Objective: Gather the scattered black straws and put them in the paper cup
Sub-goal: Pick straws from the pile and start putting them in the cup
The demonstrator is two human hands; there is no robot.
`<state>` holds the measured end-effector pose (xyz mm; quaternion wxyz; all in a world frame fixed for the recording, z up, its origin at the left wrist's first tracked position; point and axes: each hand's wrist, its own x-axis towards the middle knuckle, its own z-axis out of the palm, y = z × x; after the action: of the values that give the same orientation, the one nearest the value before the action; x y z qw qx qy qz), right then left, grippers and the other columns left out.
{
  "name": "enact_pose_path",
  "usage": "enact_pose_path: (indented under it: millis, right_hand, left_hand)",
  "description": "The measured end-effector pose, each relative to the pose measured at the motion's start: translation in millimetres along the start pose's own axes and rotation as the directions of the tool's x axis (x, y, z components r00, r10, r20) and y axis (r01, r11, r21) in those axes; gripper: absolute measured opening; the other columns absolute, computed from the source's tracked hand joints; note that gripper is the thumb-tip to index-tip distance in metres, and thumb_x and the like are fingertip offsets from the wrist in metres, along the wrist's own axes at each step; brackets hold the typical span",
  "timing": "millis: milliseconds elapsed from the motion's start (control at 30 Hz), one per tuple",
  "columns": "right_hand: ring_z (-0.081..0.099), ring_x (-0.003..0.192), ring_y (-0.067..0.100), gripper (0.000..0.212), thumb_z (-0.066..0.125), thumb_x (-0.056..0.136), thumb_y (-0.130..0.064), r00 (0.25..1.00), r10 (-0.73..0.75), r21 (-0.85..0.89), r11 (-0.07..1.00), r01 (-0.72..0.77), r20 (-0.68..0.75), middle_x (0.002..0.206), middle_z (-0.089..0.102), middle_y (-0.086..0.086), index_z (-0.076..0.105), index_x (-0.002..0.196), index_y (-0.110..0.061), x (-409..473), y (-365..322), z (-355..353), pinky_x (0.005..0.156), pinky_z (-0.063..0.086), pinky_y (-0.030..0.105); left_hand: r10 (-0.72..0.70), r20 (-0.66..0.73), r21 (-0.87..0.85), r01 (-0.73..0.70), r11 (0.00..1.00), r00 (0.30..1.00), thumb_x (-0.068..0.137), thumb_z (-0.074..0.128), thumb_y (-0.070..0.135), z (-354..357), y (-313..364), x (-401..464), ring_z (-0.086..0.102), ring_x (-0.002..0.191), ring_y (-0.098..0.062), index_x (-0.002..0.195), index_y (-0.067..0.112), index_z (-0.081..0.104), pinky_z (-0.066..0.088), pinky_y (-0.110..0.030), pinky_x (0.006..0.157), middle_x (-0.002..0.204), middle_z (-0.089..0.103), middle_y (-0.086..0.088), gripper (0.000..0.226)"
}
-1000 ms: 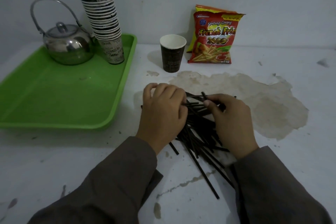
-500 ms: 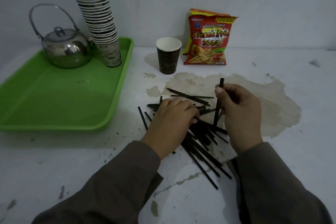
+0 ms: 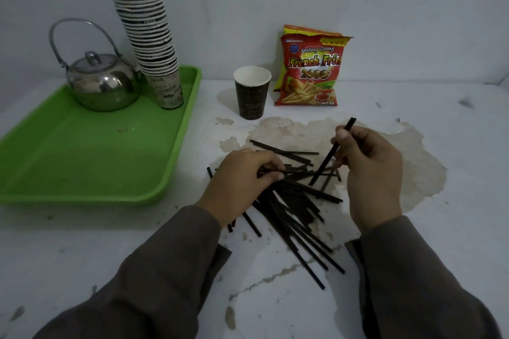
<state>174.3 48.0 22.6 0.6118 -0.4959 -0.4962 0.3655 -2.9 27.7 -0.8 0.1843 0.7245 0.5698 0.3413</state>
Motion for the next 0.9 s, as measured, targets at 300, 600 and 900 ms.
enact_pose_path:
  millis: [300, 600, 900]
  right_hand:
    - [0.057, 0.061, 0.010, 0.012, 0.057, 0.088, -0.014, 0.973, 0.229, 0.310, 0.928, -0.208, -0.033, 0.072, 0.070, 0.001, 0.066, 0.079, -0.014, 7.2, -0.1, -10.0, 0.053, 0.048, 0.019]
    - [0.064, 0.063, 0.012, 0.012, 0.062, 0.084, -0.013, 0.919, 0.330, 0.133, 0.923, -0.362, 0.216, 0.070, 0.073, 0.002, 0.069, 0.075, -0.011, 2.6, 12.0, -2.3, 0.054, 0.051, 0.018]
    - [0.067, 0.071, 0.016, 0.013, 0.066, 0.077, -0.013, 0.960, 0.163, 0.328, 0.915, -0.233, 0.228, 0.087, 0.076, 0.005, 0.068, 0.070, -0.023, -12.0, 2.6, 13.1, 0.062, 0.054, 0.022]
  left_hand:
    - [-0.114, -0.058, -0.205, 0.100, 0.974, 0.992, 0.075, 0.072, 0.022, -9.3, -0.8, 2.1, 0.061, 0.077, 0.005, 0.079, 0.030, 0.070, 0.043, -0.003, 0.070, 0.075, 0.068, 0.018, 0.009]
    - [-0.289, -0.088, -0.561, 0.192, 0.805, 0.953, 0.072, 0.074, 0.007, -24.6, 4.1, 10.4, 0.065, 0.062, -0.006, 0.075, 0.017, 0.071, 0.050, -0.010, 0.062, 0.071, 0.071, -0.003, 0.011]
    - [-0.319, 0.057, -0.633, 0.281, 0.722, 0.946, 0.072, 0.073, 0.006, -8.9, 18.0, 6.0, 0.061, 0.050, -0.011, 0.074, 0.012, 0.069, 0.050, -0.014, 0.055, 0.065, 0.071, 0.002, 0.007]
